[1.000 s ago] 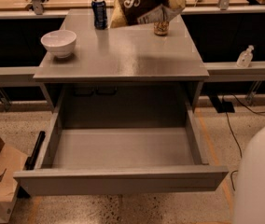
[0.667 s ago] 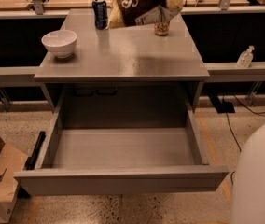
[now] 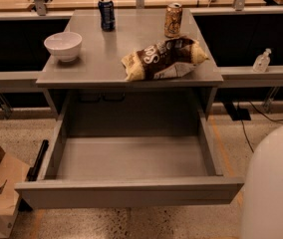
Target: Pick brown chip bag from top drawer and place on counter
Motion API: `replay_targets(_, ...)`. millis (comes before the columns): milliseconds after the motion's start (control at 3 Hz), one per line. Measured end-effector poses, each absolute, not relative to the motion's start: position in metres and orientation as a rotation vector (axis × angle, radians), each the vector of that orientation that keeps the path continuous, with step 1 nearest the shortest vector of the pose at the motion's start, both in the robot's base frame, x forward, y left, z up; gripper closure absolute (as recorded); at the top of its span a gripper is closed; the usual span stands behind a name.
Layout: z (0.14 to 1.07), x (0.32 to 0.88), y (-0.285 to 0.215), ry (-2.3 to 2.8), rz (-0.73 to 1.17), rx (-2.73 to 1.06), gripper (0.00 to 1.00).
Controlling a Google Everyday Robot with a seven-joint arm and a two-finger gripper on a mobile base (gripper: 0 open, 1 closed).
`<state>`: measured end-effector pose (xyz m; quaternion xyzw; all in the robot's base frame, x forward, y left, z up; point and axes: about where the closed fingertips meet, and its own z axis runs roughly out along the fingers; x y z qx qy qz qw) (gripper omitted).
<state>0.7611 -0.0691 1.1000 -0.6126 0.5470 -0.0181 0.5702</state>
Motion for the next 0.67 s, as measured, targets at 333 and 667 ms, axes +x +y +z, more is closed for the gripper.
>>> replay_targets(333, 1.1019, 0.7619, -0.0678, 1.276, -0.045, -1.439, 0.00)
replay_targets(667, 1.1018, 0.7620, -0.0677, 1.276, -0.045, -1.439, 0.00)
